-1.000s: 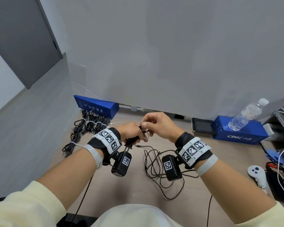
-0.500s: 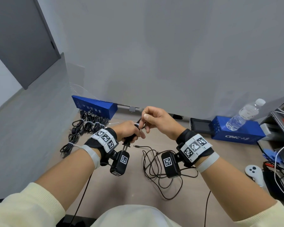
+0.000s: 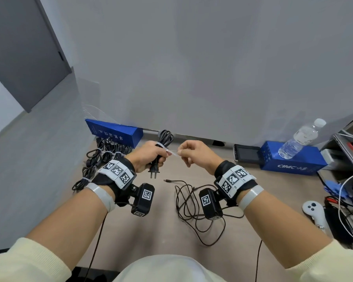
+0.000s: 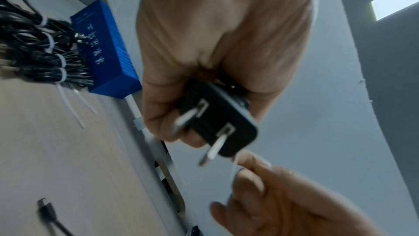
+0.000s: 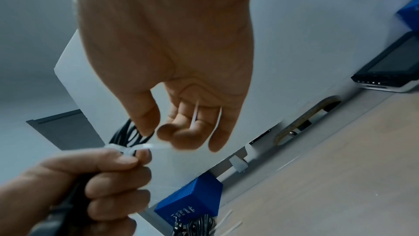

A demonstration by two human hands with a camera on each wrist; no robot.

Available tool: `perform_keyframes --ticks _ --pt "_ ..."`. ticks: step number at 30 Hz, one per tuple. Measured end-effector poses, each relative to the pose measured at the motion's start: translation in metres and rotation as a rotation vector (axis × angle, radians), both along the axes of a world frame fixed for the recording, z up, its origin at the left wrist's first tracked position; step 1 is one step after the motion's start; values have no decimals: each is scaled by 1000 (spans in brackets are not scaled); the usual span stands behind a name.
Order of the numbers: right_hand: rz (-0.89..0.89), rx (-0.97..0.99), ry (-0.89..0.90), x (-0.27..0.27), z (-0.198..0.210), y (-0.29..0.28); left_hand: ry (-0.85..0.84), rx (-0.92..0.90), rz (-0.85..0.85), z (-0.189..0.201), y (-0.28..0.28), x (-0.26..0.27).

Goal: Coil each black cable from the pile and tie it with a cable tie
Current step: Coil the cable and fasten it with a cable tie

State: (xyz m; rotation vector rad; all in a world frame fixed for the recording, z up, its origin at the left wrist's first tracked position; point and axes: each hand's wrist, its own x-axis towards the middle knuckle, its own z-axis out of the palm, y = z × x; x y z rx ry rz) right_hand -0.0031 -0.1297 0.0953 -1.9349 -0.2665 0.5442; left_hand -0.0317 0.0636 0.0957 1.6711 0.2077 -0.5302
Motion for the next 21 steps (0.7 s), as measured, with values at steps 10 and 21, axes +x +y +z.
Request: perform_keyframes --ticks 10,21 --pt "120 -102 -97 1 -22 -6 -61 -82 4 -7 -4 -7" --pt "189 -246 -93 0 -76 -9 37 12 227 -50 -23 -27"
